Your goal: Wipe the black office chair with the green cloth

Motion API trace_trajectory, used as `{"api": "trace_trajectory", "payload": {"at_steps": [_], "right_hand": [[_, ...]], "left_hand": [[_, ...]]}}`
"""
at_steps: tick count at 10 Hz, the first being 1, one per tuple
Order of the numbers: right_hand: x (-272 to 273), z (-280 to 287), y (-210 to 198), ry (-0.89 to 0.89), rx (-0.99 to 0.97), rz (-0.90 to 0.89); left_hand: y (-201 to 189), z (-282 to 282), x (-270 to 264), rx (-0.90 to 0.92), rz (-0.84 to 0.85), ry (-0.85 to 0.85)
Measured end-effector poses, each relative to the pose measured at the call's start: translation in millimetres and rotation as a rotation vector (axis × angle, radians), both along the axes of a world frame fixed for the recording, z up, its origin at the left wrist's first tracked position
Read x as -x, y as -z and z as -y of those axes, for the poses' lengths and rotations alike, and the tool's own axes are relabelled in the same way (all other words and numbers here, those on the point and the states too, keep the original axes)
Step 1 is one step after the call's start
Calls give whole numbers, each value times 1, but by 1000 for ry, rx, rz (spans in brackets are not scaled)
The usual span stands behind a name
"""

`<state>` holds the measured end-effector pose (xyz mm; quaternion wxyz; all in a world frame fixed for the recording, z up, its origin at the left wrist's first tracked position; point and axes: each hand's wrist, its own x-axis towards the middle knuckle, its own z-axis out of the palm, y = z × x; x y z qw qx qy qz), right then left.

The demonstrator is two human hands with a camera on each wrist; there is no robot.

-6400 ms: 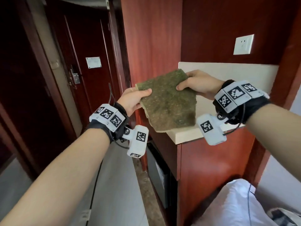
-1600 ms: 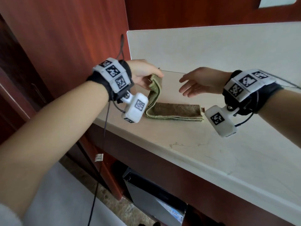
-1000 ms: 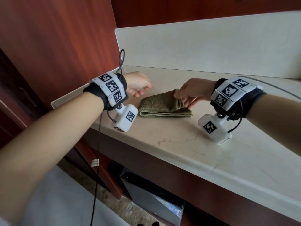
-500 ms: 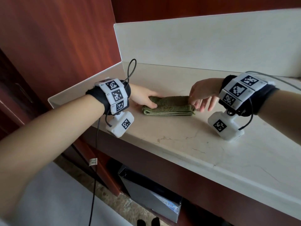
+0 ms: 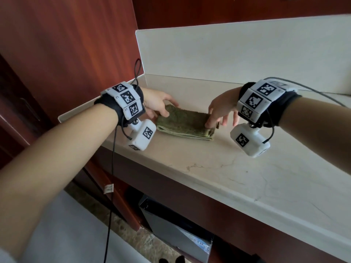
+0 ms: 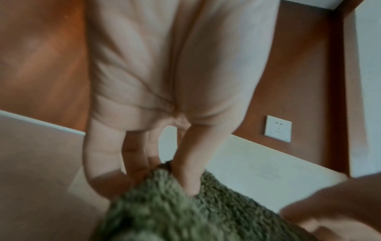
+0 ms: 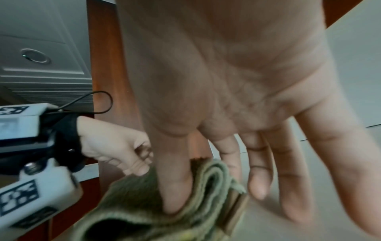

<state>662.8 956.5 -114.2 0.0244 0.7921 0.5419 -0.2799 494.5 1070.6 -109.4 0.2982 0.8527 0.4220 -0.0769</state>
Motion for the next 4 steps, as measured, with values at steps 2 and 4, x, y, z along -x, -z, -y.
{"api": "trace_trajectory", "payload": {"at_steps": [2,4], "right_hand": [[31,-19,5,-97,-15,15],[30,-22,-14,-118,43,166]], "left_hand": [[11,-29,22,-31,68,-148],[2,-36,26,-10,229,-185]]}}
